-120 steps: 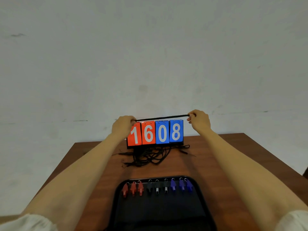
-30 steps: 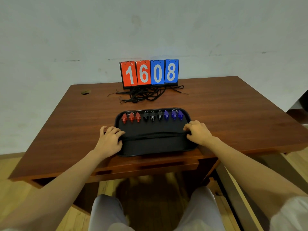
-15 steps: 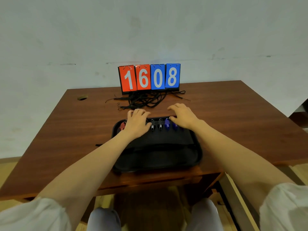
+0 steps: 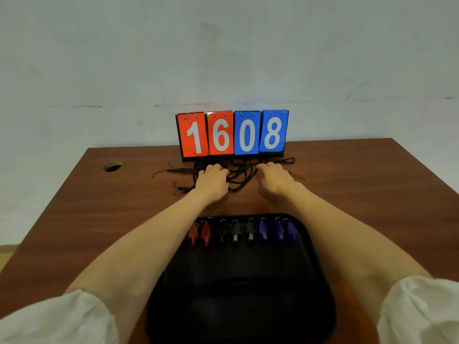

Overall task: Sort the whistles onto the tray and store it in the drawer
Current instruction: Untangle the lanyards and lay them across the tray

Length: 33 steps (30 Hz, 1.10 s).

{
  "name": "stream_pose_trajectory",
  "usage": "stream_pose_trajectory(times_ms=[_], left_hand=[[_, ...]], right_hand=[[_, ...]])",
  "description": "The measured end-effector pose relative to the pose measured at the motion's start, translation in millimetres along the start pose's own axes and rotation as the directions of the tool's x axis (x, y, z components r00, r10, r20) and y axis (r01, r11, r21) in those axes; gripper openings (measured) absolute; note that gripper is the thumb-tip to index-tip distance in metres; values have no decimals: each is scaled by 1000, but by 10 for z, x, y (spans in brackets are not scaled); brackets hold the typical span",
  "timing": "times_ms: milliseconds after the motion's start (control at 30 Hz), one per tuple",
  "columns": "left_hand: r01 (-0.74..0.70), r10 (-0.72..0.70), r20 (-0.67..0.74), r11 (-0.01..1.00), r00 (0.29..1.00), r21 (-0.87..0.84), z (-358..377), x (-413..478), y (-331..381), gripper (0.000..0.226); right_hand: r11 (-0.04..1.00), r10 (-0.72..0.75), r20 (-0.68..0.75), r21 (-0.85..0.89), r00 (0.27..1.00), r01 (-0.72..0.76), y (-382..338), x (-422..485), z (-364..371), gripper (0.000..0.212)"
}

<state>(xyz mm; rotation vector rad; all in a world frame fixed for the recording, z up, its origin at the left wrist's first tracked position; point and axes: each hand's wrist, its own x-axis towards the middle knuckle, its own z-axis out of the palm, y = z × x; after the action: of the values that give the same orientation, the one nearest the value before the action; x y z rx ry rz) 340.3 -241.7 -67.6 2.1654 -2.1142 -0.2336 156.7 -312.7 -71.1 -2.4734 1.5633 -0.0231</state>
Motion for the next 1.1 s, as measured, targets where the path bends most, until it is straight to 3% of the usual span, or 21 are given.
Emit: stream_pose_trajectory(times_ms=[133,267,400,467,600,733,800,867,933,1000,1100], left_hand=[[-88,89,67,996,994,-12,239,177,-10,43],[-118,115,51,990,992,80,461,233,-13,42],[-182,179,31,962,983,202,533,217,-51,38],[-210,208,35,950,978,230,527,182,-51,33],[-146,151,-16,973,988,180,486,85,-22,33],[-109,110,1,977,994,186,313,-5,-73,19],[-97,94,26,990,995,102,207,-60,-120,20],[-26,26,-2,992,1000,-125,86,-110,-143,19],[22,-49,-81,950,995,-312,-42,-161,-157,17],[-23,-34,-136,919,990,-394,-149,-233,-142,15],[-155,56,-206,851,977,-502,-291,-366,-63,14]], right_hand=[[999,-46,53,11,998,45,-3,247,206,56],[997,-69,109,-17,992,71,14,345,375,44],[991,-131,-42,-32,990,130,23,294,489,26],[976,-212,-41,-52,976,210,23,250,497,23],[958,-271,-52,-109,961,264,41,94,508,26],[968,-183,39,-167,982,187,28,-82,437,37],[975,-181,10,-132,983,181,0,-150,368,33],[982,-187,-51,-25,981,186,-62,-219,273,31],[975,-200,-63,88,978,205,-160,-274,181,51],[957,-213,-87,183,973,226,-311,-304,108,64],[906,-194,-107,361,975,220,-575,-305,39,61]])
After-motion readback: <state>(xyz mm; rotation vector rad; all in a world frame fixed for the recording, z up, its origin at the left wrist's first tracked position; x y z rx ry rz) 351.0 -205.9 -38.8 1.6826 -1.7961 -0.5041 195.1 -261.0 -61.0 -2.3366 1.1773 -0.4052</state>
